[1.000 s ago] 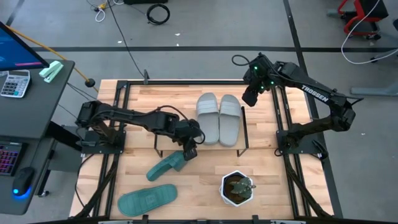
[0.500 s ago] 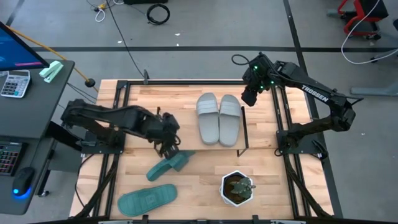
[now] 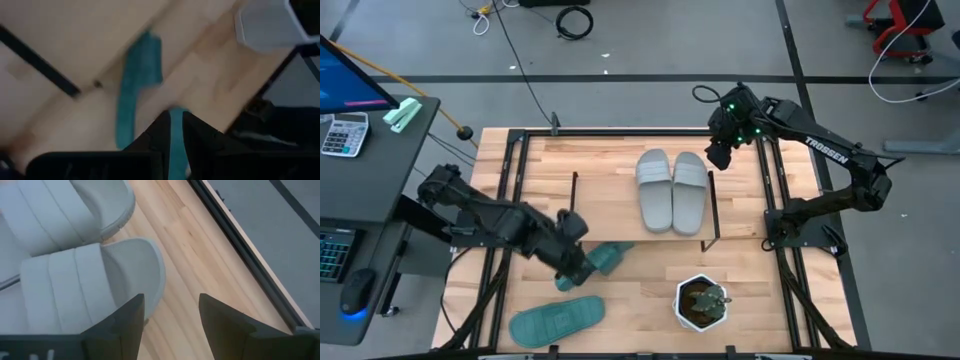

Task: Pick and place slides into the shelf
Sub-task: Put the top green slide on the shelf

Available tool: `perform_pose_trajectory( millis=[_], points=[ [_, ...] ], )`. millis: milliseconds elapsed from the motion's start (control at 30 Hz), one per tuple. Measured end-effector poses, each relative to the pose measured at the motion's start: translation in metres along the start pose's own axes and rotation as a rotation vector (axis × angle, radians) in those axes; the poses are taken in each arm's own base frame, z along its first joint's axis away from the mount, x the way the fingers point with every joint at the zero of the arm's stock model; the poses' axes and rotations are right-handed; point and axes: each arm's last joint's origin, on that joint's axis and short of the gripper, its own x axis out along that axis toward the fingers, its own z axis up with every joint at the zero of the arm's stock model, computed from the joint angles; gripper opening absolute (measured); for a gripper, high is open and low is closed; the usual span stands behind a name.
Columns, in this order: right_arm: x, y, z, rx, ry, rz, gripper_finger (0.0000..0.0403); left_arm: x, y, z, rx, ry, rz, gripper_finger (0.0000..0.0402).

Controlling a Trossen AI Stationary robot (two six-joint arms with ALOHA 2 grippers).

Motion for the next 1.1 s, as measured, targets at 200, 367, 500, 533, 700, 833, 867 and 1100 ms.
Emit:
perform_pose_trajectory(
  millis=[200,367,500,533,700,833,867,1100],
  points=[
    [0.0,0.001,0.001,-0.019,-0.014,0.03,0.0195,0.007,-0.002,-0.031,-0.083,0.081,0.134,0.0053],
    [0.0,0.001,0.001,-0.023,-0.011,0.033,0.0195,0.015,-0.002,-0.053,-0.105,0.067,0.275,0.0069],
    [-0.001,0.002,-0.001,-0.022,0.006,0.035,0.0195,0.024,-0.008,-0.066,-0.05,-0.008,0.307,0.01],
    [-0.003,0.002,-0.003,-0.025,0.009,0.036,0.0195,0.027,-0.01,-0.07,-0.035,-0.014,0.319,0.011],
    [-0.022,0.017,-0.008,-0.126,-0.058,0.15,0.0195,0.043,-0.012,-0.08,0.027,-0.025,0.373,0.0161],
    [-0.04,0.044,-0.015,-0.287,-0.126,0.292,0.0195,0.065,-0.002,-0.093,0.028,-0.027,0.417,0.0184],
    [-0.044,0.053,-0.017,-0.329,-0.135,0.317,0.0195,0.07,0.0,-0.098,0.028,-0.027,0.419,0.0186],
    [-0.069,0.112,-0.019,-0.535,-0.214,0.449,0.0195,0.096,0.013,-0.125,0.047,-0.004,0.313,0.0175]
  ],
)
